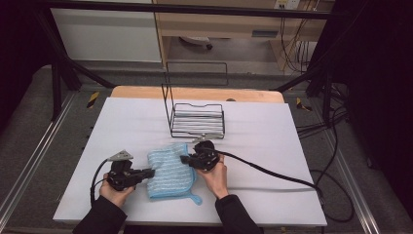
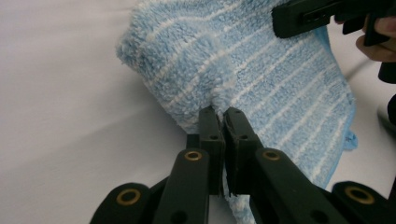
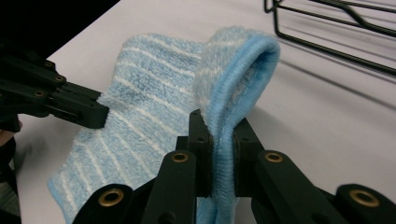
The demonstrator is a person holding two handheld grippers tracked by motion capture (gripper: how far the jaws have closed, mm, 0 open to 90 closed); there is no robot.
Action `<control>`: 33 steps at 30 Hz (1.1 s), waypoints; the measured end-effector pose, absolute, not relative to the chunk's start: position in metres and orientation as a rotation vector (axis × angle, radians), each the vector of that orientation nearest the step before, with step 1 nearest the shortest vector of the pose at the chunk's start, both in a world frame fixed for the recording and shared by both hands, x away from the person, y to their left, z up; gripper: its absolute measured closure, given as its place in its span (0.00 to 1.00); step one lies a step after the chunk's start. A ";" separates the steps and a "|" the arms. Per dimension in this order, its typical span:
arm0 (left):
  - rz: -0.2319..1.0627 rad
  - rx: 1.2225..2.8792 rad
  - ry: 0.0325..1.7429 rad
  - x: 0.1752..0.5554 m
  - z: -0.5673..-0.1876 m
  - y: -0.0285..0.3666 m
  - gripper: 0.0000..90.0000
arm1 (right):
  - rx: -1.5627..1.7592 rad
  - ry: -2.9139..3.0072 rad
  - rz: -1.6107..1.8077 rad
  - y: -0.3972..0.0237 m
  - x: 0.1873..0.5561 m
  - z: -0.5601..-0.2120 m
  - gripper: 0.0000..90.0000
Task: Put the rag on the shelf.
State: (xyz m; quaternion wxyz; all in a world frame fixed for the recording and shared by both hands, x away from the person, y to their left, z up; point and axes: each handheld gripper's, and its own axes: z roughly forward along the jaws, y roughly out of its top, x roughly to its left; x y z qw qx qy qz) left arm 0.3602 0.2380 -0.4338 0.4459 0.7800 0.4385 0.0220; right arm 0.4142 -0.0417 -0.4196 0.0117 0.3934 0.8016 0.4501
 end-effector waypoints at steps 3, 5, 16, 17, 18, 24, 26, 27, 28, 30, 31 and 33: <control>0.033 1.938 1.068 0.362 -0.435 0.227 0.96 | 1.266 2.470 1.380 -0.055 0.406 -0.417 0.92; 0.034 1.957 1.062 0.365 -0.437 0.217 0.96 | 1.284 2.447 1.351 -0.063 0.401 -0.418 0.92; 0.056 2.052 1.017 0.366 -0.443 0.174 0.96 | 1.371 2.364 1.292 -0.099 0.388 -0.433 0.91; 0.069 2.060 1.013 0.365 -0.443 0.173 0.95 | 1.377 2.362 1.292 -0.100 0.387 -0.435 0.91; 0.079 2.065 1.012 0.364 -0.443 0.172 0.95 | 1.382 2.356 1.297 -0.101 0.386 -0.437 0.91; 0.110 2.083 1.007 0.363 -0.444 0.172 0.91 | 1.390 2.348 1.289 -0.102 0.386 -0.450 0.87; 0.123 2.087 1.002 0.363 -0.443 0.173 0.88 | 1.364 2.344 1.293 -0.102 0.387 -0.453 0.82; 0.133 2.088 1.002 0.362 -0.442 0.175 0.86 | 1.351 2.343 1.296 -0.103 0.387 -0.453 0.79; 0.152 2.086 1.000 0.362 -0.440 0.176 0.82 | 1.339 2.340 1.298 -0.104 0.387 -0.453 0.74; 0.176 2.084 0.997 0.362 -0.436 0.180 0.75 | 1.308 2.326 1.311 -0.106 0.386 -0.450 0.66; 0.191 2.081 0.995 0.362 -0.434 0.181 0.71 | 1.297 2.322 1.323 -0.108 0.387 -0.448 0.60; 0.199 2.072 0.995 0.363 -0.431 0.185 0.63 | 1.264 2.313 1.341 -0.110 0.388 -0.443 0.54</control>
